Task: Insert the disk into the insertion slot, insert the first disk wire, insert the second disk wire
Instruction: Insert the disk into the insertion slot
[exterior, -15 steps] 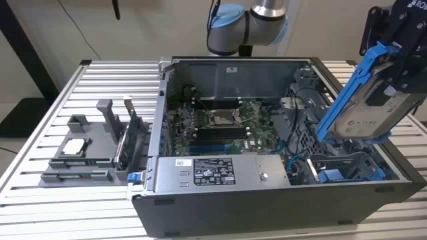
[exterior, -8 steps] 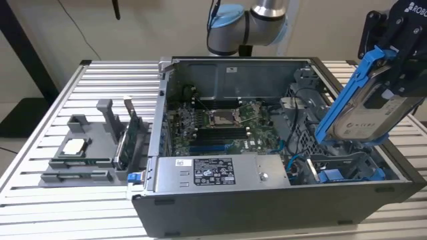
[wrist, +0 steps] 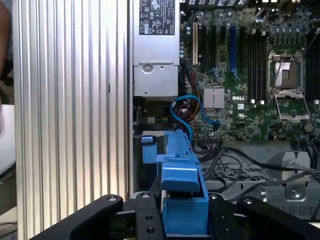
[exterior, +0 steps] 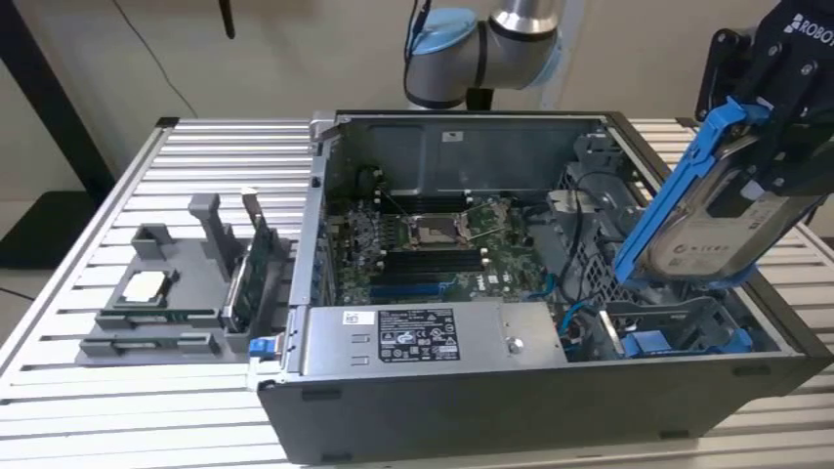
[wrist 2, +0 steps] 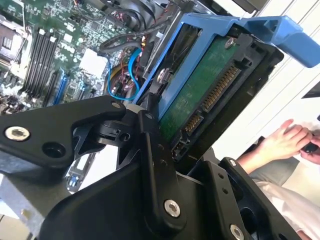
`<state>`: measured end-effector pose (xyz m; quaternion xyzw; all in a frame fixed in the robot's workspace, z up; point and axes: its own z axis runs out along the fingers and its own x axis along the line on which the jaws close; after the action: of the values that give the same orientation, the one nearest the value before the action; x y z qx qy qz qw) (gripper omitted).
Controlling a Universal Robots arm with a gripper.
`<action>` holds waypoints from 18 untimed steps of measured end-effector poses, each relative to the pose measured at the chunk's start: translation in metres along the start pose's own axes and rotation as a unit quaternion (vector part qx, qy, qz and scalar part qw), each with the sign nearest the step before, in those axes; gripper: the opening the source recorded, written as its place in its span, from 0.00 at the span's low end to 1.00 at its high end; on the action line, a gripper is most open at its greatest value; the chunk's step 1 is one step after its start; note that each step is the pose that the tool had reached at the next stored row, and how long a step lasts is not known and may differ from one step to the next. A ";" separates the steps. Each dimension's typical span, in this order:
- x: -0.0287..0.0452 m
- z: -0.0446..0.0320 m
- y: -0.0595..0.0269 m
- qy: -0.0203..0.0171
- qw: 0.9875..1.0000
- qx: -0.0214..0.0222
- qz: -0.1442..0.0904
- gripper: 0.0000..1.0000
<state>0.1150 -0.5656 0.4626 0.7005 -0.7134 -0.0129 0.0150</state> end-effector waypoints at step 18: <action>0.0000 0.0067 -0.0003 0.000 1.000 0.000 0.000 0.33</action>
<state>0.1150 -0.5656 0.4558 0.7005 -0.7134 -0.0127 0.0152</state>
